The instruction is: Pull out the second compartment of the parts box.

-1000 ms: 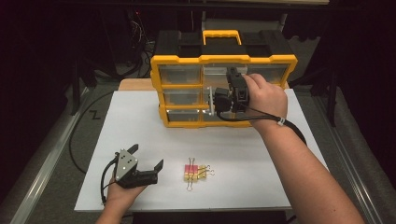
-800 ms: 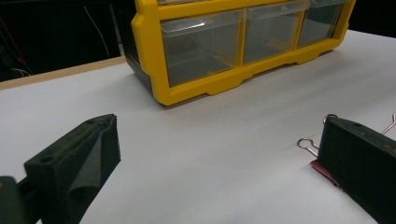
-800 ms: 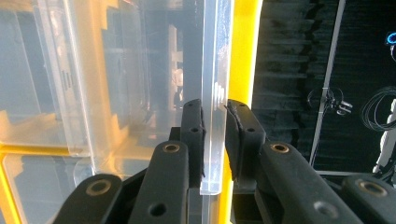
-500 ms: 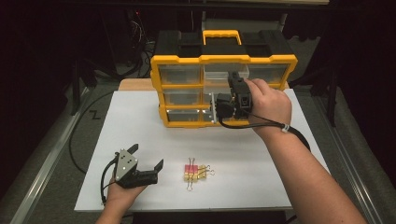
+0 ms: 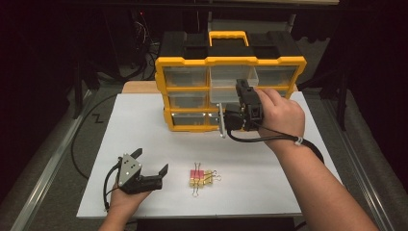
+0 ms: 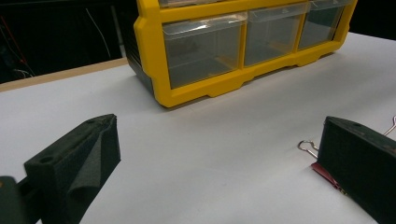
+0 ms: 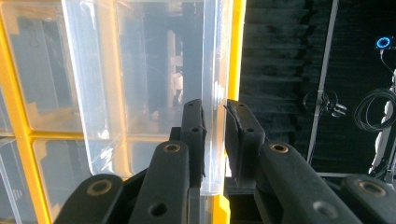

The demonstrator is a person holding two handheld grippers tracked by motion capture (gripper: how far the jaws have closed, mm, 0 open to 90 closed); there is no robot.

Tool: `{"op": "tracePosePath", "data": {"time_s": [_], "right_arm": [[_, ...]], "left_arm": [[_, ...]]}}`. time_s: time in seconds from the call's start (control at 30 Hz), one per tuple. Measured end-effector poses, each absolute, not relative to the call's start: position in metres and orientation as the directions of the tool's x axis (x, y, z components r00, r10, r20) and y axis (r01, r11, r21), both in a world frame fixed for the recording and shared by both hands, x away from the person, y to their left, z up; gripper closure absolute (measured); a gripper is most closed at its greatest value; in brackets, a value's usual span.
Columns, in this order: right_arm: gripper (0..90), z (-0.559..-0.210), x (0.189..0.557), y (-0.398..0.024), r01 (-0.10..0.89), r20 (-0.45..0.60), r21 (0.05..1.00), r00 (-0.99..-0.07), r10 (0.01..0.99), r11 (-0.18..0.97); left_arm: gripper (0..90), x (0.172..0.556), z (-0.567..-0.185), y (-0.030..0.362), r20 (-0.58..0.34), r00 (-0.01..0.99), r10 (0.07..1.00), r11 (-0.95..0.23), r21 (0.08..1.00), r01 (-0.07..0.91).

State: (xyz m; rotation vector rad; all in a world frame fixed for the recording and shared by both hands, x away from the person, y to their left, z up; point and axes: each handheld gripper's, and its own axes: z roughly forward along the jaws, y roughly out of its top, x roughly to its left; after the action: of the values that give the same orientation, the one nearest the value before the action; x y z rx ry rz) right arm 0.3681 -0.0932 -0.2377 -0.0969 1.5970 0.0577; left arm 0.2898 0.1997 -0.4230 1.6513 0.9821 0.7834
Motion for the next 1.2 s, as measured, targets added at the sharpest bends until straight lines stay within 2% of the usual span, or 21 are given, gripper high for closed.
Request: {"op": "tracePosePath", "data": {"time_s": [0.67, 1.2], "right_arm": [[80.8, -0.239, 0.345, -0.097, -0.116, -0.999, -0.034, -0.015, -0.036, 0.993], [80.0, -0.248, 0.342, -0.098, -0.127, -0.999, -0.035, -0.005, -0.036, 0.991]], "left_arm": [[0.4, 0.290, -0.423, 0.200, 0.031, 0.454, 0.890, -0.150, 0.962, 0.230], [0.4, 0.290, -0.424, 0.199, 0.031, 0.456, 0.889, -0.152, 0.961, 0.230]]}}
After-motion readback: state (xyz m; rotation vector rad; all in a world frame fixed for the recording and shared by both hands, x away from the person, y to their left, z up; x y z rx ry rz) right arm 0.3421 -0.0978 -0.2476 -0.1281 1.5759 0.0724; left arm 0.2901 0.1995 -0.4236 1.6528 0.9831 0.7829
